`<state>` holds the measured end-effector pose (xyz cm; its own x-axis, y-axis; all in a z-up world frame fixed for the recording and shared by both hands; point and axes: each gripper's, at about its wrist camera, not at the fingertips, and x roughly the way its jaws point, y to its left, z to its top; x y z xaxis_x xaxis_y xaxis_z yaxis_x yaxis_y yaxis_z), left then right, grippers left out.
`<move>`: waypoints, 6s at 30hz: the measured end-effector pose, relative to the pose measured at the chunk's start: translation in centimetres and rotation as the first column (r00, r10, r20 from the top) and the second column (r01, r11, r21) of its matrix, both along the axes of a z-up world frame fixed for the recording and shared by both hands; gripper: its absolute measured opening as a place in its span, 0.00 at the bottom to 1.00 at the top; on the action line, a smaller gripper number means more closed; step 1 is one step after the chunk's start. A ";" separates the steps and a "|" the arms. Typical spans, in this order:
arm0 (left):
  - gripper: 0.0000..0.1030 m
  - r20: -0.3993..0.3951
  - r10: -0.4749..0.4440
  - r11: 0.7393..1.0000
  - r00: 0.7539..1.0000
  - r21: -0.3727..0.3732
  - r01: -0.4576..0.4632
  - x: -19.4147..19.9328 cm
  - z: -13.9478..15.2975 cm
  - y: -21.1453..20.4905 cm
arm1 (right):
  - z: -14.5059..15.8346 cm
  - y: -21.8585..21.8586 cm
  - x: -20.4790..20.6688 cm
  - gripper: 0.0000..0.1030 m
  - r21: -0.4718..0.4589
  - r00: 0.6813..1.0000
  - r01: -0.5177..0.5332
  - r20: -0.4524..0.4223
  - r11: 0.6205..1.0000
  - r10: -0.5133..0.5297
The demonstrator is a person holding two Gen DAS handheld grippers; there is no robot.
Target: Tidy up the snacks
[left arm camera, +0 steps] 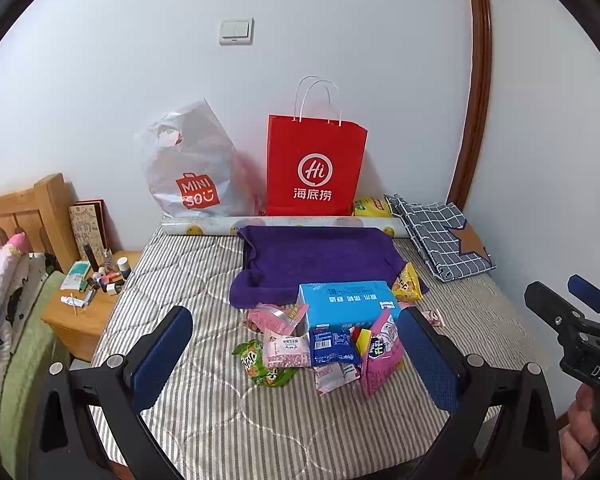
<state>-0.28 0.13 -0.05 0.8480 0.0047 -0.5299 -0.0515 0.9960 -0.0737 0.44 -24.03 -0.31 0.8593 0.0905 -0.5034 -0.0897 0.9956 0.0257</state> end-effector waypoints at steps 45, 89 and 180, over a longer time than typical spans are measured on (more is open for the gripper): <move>1.00 -0.054 0.024 1.000 0.998 -0.014 -0.025 0.9 -2.0 1.1 | -1.8 0.7 1.0 1.00 -0.030 1.000 0.016 0.011 0.999 -0.015; 1.00 -0.247 -0.044 0.992 0.968 -0.125 0.013 10.5 -15.7 7.0 | -19.1 5.5 12.1 0.56 0.061 0.929 -0.243 -0.273 0.968 0.251; 0.45 -0.165 -0.211 0.971 0.964 -0.151 0.187 15.4 -7.4 1.0 | -7.3 1.0 14.7 0.56 0.013 0.986 -0.141 -0.090 0.990 0.142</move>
<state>15.10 1.18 -7.41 0.7163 -0.2353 -0.6569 0.1221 0.9692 -0.2140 15.18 -23.06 -7.62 0.7884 0.2117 -0.5776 -0.2268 0.9728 0.0470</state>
